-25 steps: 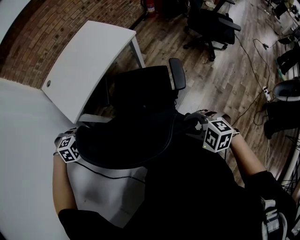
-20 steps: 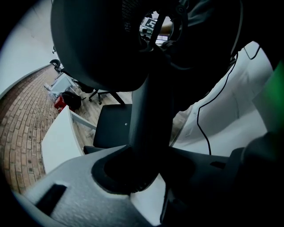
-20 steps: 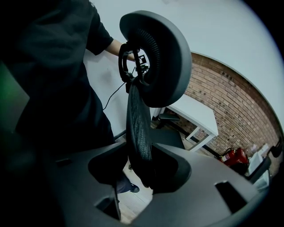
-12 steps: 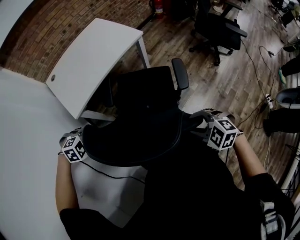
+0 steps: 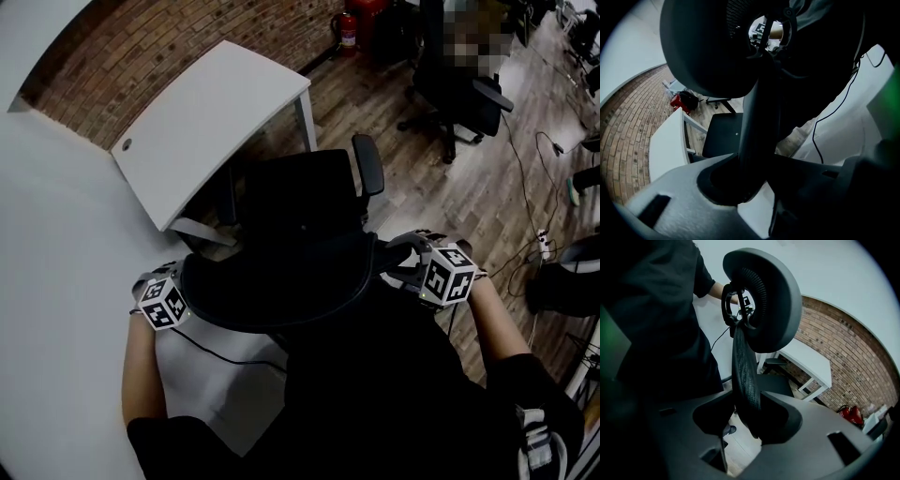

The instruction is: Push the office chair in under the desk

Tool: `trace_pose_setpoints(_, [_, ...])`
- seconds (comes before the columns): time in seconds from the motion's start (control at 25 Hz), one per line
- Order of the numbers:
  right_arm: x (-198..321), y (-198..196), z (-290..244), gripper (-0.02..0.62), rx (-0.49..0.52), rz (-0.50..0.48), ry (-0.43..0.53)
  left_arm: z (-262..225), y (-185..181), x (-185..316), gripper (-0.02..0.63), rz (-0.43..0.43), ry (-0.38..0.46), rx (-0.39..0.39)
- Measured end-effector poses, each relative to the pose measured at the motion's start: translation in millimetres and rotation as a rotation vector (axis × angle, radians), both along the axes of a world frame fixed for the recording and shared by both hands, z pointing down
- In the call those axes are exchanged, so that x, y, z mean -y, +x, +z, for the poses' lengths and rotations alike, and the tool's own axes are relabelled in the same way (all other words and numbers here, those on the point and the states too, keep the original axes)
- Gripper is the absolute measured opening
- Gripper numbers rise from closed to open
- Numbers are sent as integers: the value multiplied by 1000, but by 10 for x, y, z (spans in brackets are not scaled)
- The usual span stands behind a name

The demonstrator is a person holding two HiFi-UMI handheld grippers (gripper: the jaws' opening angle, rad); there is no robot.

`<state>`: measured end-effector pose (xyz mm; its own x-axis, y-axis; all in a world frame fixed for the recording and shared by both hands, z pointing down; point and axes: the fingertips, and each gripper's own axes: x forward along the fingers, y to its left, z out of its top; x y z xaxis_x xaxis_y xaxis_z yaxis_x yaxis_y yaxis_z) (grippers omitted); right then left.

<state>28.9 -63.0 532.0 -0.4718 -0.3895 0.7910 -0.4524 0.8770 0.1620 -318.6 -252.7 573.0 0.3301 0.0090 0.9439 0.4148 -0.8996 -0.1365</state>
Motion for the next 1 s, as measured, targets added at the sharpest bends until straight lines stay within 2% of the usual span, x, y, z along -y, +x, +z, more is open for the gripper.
trace_pose_setpoints(0.52, [191, 592, -25, 184, -1, -133, 9, -19, 318, -473, 170, -193, 5, -28])
trace_pose_setpoints(1.0, [428, 1059, -44, 190, -6, -264, 6, -57, 670, -842, 170, -365, 38, -89])
